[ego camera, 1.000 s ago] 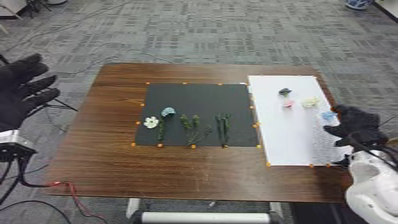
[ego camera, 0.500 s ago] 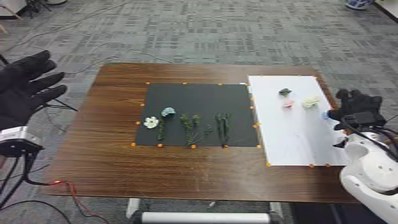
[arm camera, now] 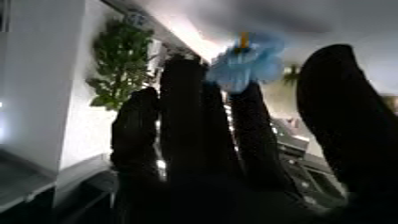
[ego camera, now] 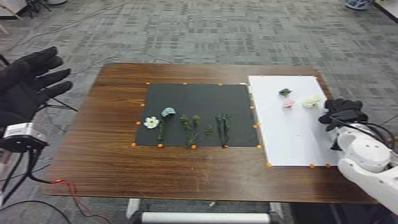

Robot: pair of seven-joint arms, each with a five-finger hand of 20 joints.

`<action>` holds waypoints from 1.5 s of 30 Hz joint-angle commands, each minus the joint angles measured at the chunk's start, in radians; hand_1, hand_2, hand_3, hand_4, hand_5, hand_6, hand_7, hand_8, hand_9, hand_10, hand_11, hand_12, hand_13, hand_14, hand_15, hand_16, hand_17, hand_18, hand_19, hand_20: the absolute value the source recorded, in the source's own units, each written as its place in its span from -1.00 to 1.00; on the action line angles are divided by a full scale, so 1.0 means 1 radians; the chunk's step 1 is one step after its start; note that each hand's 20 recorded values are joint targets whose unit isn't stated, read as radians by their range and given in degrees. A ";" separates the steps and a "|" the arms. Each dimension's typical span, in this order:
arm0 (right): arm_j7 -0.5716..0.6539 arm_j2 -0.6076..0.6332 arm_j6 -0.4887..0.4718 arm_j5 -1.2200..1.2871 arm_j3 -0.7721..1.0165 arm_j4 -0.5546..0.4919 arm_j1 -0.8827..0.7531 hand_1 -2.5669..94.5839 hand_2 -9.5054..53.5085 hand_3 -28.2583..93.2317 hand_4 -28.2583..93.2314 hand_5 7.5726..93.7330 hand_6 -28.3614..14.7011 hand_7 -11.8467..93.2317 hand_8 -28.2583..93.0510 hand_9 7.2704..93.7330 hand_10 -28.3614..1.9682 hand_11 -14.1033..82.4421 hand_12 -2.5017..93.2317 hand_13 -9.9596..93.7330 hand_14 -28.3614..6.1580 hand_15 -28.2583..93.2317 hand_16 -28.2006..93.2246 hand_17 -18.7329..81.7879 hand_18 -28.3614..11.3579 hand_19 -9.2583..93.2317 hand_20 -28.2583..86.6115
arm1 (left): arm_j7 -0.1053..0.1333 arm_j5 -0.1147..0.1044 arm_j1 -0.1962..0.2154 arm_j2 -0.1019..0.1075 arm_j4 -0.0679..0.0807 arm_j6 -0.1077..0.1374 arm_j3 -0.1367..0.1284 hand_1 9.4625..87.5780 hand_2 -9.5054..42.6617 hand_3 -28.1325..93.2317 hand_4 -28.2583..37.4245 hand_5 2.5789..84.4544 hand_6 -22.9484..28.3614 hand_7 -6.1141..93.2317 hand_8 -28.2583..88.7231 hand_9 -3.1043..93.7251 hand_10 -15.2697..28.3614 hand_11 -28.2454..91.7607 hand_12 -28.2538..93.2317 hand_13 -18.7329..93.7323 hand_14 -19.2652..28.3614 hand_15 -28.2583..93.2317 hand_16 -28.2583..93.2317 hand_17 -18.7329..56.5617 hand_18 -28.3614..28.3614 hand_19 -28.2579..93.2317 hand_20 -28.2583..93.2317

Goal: Arrange flowers

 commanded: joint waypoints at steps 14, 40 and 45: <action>-0.028 -0.015 -0.298 -0.062 -0.048 -0.052 0.063 -0.17 -1.00 0.94 -1.00 -0.03 0.43 0.04 -0.85 0.04 0.29 0.10 -0.34 0.16 0.22 0.63 0.08 -0.15 -0.48 0.69 0.46 | -0.009 0.015 0.030 -0.009 -0.005 -0.011 -0.033 -0.63 -0.92 0.59 -1.00 -0.42 0.01 -0.40 -0.71 -0.53 0.22 -0.10 -0.33 -0.44 0.42 0.17 -0.68 -0.72 0.74 0.14 -0.43; 0.074 0.067 0.073 -0.051 0.023 -0.149 0.014 -0.21 -1.00 0.98 -1.00 -0.13 0.36 0.16 -0.86 -0.18 0.01 0.46 -0.12 0.17 0.12 0.72 0.07 -0.11 -0.48 0.77 0.47 | -0.008 0.016 0.043 -0.017 -0.008 -0.012 -0.037 -0.63 -0.90 0.60 -1.00 -0.42 0.01 -0.41 -0.70 -0.52 0.22 -0.10 -0.33 -0.44 0.42 0.17 -0.68 -0.71 0.74 0.14 -0.43; 0.083 0.045 -0.071 -0.025 -0.010 -0.086 0.081 -0.24 -1.00 0.99 -1.00 -0.25 0.23 0.01 -0.82 -0.27 0.01 0.10 -0.31 0.03 0.05 0.71 -0.03 -0.15 -0.49 0.76 0.48 | -0.004 0.017 0.048 -0.021 -0.013 -0.007 -0.038 -0.62 -0.89 0.60 -1.00 -0.41 0.01 -0.41 -0.70 -0.52 0.22 -0.10 -0.33 -0.44 0.42 0.17 -0.68 -0.71 0.74 0.14 -0.43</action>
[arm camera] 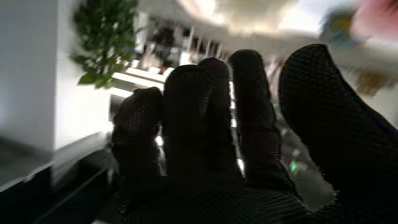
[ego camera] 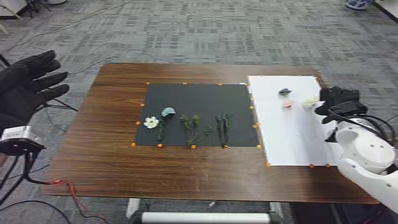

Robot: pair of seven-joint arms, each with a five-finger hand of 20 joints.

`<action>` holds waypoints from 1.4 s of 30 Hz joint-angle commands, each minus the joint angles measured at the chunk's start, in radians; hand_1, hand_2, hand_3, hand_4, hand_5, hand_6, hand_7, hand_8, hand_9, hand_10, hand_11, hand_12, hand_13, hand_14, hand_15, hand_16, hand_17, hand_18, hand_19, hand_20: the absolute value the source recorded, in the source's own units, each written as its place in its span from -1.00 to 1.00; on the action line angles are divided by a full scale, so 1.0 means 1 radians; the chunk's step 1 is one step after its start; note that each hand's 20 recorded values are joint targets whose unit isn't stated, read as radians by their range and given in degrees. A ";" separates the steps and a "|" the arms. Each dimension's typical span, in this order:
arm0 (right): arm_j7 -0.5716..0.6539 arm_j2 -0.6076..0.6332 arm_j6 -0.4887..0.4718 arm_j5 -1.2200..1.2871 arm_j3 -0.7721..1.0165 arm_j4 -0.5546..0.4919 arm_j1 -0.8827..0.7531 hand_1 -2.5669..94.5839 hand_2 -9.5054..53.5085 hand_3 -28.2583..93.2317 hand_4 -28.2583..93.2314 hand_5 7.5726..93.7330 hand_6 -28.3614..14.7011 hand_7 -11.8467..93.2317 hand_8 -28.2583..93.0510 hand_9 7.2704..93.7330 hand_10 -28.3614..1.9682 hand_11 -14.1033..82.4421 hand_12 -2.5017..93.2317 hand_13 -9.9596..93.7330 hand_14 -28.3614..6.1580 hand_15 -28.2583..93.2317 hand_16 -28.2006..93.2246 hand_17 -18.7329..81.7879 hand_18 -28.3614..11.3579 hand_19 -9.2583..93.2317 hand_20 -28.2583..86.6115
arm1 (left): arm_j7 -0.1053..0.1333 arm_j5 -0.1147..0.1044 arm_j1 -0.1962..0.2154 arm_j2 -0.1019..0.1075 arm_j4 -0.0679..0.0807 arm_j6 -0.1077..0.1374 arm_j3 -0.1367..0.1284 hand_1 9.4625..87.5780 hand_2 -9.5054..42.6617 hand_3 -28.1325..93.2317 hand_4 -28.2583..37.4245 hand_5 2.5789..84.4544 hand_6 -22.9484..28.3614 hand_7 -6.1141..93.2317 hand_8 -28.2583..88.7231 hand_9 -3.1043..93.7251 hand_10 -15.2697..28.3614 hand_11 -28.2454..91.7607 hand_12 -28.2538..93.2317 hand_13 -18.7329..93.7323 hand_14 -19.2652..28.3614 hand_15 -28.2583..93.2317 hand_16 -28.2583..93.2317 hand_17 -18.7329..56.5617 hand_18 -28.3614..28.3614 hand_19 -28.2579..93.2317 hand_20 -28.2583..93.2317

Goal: Arrange flowers

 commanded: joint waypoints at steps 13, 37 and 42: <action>-0.035 -0.074 -0.421 0.119 0.043 0.186 0.124 -0.22 -1.00 1.00 -0.87 -0.54 -0.10 -0.46 -0.67 -0.46 -0.11 -0.52 -0.66 -0.09 0.00 0.68 -0.17 -0.23 -0.56 0.67 0.45 | 0.003 0.006 0.020 -0.019 -0.016 0.002 -0.017 -0.63 -0.89 0.60 -1.00 -0.41 0.01 -0.41 -0.70 -0.52 0.22 -0.11 -0.33 -0.43 0.42 0.17 -0.68 -0.71 0.74 0.14 -0.43; -0.068 -0.092 -0.459 0.222 0.124 0.128 0.033 -0.02 -1.00 0.85 -1.00 -0.13 0.32 -0.05 -0.81 0.14 0.27 -0.06 -0.48 0.19 0.34 0.61 0.11 -0.11 -0.50 0.73 0.42 | -0.008 0.003 0.017 -0.006 -0.012 -0.004 -0.017 -0.62 -0.86 0.60 -1.00 -0.41 0.01 -0.40 -0.71 -0.51 0.24 -0.10 -0.34 -0.43 0.42 0.17 -0.68 -0.71 0.74 0.14 -0.43; -0.069 -0.099 -0.456 0.212 0.120 0.130 0.017 0.09 -1.00 0.64 -1.00 -0.03 0.39 0.12 -0.77 0.31 0.53 -0.13 -0.02 0.25 0.34 0.65 0.13 -0.06 -0.48 0.76 0.43 | -0.013 0.003 0.013 -0.006 -0.009 -0.007 -0.014 -0.62 -0.86 0.61 -1.00 -0.41 0.01 -0.41 -0.71 -0.51 0.24 -0.10 -0.33 -0.44 0.43 0.17 -0.68 -0.71 0.74 0.14 -0.43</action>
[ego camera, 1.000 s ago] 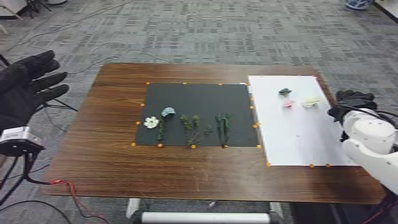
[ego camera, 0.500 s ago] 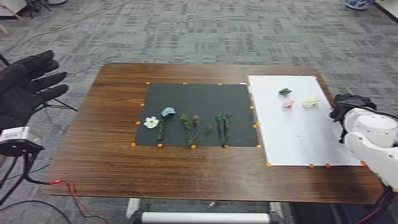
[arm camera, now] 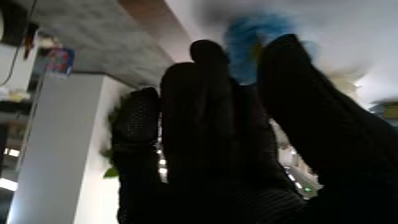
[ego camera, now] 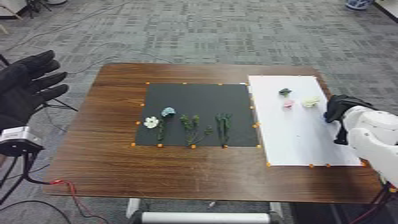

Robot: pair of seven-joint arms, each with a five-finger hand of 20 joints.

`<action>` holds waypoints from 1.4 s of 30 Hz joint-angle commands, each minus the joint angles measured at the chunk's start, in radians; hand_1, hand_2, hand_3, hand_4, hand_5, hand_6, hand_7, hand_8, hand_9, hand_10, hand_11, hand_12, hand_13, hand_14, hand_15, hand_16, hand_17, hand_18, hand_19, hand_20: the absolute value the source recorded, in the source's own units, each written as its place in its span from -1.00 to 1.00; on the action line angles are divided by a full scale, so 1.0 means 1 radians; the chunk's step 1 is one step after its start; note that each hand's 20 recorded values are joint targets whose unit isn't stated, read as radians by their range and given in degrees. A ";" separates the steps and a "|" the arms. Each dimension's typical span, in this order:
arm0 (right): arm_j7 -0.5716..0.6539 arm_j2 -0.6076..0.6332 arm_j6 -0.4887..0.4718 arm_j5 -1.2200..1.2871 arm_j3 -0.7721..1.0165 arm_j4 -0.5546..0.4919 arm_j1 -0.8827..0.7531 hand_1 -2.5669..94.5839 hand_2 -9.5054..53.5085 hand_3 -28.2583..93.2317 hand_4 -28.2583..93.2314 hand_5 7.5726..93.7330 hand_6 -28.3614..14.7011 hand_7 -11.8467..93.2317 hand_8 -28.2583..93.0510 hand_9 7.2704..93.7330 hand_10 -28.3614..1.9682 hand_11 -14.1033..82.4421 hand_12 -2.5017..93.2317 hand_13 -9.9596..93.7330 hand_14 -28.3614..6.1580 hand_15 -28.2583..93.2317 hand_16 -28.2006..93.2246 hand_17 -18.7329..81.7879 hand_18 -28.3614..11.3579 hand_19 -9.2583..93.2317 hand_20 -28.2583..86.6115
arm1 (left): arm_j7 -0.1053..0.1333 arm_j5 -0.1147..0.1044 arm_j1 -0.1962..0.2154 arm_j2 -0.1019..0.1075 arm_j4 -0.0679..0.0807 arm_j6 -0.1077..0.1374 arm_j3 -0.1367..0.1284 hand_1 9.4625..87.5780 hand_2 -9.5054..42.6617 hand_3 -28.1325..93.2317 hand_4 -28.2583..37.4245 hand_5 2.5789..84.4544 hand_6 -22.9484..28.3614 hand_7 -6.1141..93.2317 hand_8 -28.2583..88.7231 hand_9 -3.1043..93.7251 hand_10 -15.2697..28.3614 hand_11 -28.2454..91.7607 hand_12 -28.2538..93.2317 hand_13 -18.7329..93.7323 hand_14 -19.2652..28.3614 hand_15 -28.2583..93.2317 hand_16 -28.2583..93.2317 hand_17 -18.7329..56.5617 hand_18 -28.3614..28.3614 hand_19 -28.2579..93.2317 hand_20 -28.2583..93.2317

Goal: Arrange flowers

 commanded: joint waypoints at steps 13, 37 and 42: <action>-0.063 0.013 0.341 -0.089 -0.039 -0.074 -0.105 0.13 -1.00 0.74 -1.00 0.44 0.53 0.20 -0.51 0.74 0.62 -0.20 0.17 0.48 0.35 0.65 0.18 0.06 -0.56 0.83 0.45 | -0.005 0.002 0.016 -0.009 -0.011 0.000 -0.023 -0.62 -0.85 0.60 -1.00 -0.41 0.02 -0.41 -0.70 -0.51 0.24 -0.10 -0.34 -0.43 0.43 0.17 -0.68 -0.71 0.74 0.14 -0.43; -0.165 -0.487 0.553 -0.152 -0.690 -0.008 0.607 0.09 -1.00 0.84 -1.00 0.53 0.45 0.11 -0.51 0.80 0.59 -0.27 0.18 0.51 0.31 0.66 0.19 0.09 -0.58 0.88 0.46 | 0.003 0.035 0.057 -0.091 -0.015 0.044 0.035 -0.62 -0.91 0.60 -1.00 -0.43 0.00 -0.42 -0.70 -0.52 0.21 -0.13 -0.33 -0.44 0.41 0.15 -0.67 -0.71 0.73 0.13 -0.42; -0.144 -0.563 0.511 -0.158 -0.810 0.065 0.663 0.09 -1.00 0.85 -1.00 0.53 0.45 0.11 -0.51 0.80 0.60 -0.27 0.18 0.51 0.32 0.66 0.20 0.09 -0.58 0.88 0.46 | -0.001 0.038 0.048 -0.082 -0.021 0.033 0.031 -0.62 -0.91 0.59 -1.00 -0.43 0.00 -0.43 -0.69 -0.52 0.21 -0.14 -0.32 -0.44 0.40 0.13 -0.67 -0.71 0.73 0.12 -0.42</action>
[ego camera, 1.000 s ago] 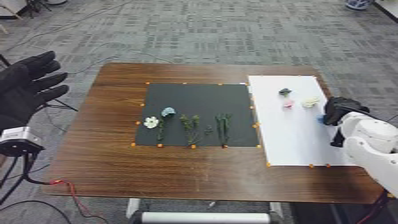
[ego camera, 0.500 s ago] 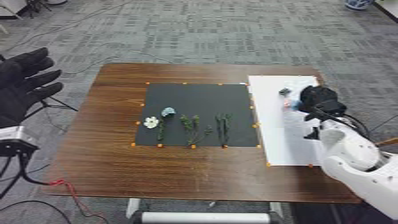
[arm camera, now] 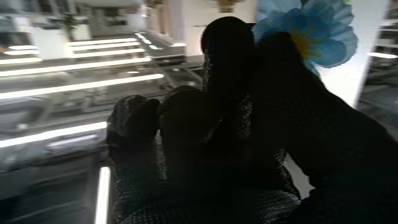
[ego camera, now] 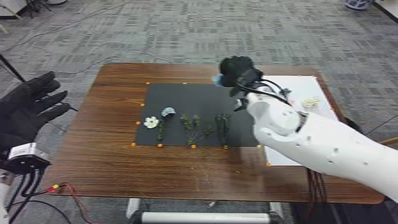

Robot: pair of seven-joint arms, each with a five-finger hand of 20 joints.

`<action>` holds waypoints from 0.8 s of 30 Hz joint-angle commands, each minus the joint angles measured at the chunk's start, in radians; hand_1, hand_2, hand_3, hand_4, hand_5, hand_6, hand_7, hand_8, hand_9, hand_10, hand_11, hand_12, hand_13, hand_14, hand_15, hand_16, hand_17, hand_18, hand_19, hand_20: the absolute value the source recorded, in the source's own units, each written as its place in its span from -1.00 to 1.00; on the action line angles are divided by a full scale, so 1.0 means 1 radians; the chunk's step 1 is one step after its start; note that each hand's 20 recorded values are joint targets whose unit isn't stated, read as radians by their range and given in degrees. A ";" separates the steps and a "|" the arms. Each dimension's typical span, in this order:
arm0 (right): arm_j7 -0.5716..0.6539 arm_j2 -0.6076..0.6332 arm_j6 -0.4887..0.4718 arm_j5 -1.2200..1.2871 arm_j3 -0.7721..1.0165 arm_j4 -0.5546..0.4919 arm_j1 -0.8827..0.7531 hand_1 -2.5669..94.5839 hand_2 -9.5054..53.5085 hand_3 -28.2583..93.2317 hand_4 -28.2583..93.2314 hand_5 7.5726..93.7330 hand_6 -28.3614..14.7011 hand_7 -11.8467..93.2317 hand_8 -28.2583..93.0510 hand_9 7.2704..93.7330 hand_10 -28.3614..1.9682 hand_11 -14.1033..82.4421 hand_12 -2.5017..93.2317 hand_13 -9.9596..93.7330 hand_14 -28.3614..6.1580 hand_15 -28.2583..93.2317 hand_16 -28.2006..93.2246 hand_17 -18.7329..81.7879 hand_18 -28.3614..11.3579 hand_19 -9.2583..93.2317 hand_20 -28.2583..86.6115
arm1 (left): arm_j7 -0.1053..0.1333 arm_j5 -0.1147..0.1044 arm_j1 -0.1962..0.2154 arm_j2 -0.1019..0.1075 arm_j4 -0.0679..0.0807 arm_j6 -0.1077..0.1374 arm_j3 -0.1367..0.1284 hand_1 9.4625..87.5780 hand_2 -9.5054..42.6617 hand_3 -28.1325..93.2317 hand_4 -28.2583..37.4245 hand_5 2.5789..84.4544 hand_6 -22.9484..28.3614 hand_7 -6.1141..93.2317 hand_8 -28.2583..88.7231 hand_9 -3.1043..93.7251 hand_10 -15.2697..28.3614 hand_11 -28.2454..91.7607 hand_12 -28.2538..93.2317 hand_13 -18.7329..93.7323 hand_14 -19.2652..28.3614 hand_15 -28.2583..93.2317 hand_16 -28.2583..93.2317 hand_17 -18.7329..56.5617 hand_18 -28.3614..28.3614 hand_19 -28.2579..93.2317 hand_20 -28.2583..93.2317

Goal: Arrange flowers

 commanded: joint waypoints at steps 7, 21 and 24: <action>-0.003 -0.168 -0.163 -0.047 -0.239 0.044 0.146 0.09 -1.00 0.84 -1.00 0.52 0.46 0.12 -0.51 0.79 0.59 -0.28 0.18 0.50 0.33 0.66 0.20 0.09 -0.58 0.88 0.46 | -0.008 0.017 -0.024 0.028 -0.008 -0.019 -0.009 -0.61 -0.90 0.59 -0.99 -0.43 0.00 -0.45 -0.68 -0.52 0.21 -0.16 -0.31 -0.44 0.40 0.12 -0.66 -0.71 0.72 0.12 -0.42; -0.042 -0.158 -0.266 -0.088 -0.273 0.055 0.121 0.09 -1.00 0.83 -1.00 0.50 0.46 0.14 -0.54 0.78 0.58 -0.27 0.17 0.48 0.32 0.66 0.20 0.07 -0.55 0.86 0.46 | -0.016 0.013 -0.015 0.026 -0.010 -0.028 -0.013 -0.61 -0.89 0.59 -0.99 -0.42 0.01 -0.46 -0.68 -0.52 0.21 -0.17 -0.30 -0.44 0.40 0.10 -0.64 -0.71 0.72 0.11 -0.41; -0.055 -0.162 -0.257 -0.081 -0.267 0.059 0.117 0.09 -1.00 0.82 -1.00 0.50 0.47 0.14 -0.55 0.77 0.60 -0.27 0.17 0.48 0.33 0.67 0.20 0.07 -0.54 0.86 0.46 | -0.018 0.012 -0.018 0.029 -0.008 -0.028 -0.011 -0.61 -0.89 0.59 -0.99 -0.42 0.01 -0.45 -0.68 -0.52 0.21 -0.17 -0.30 -0.44 0.41 0.10 -0.64 -0.71 0.72 0.11 -0.41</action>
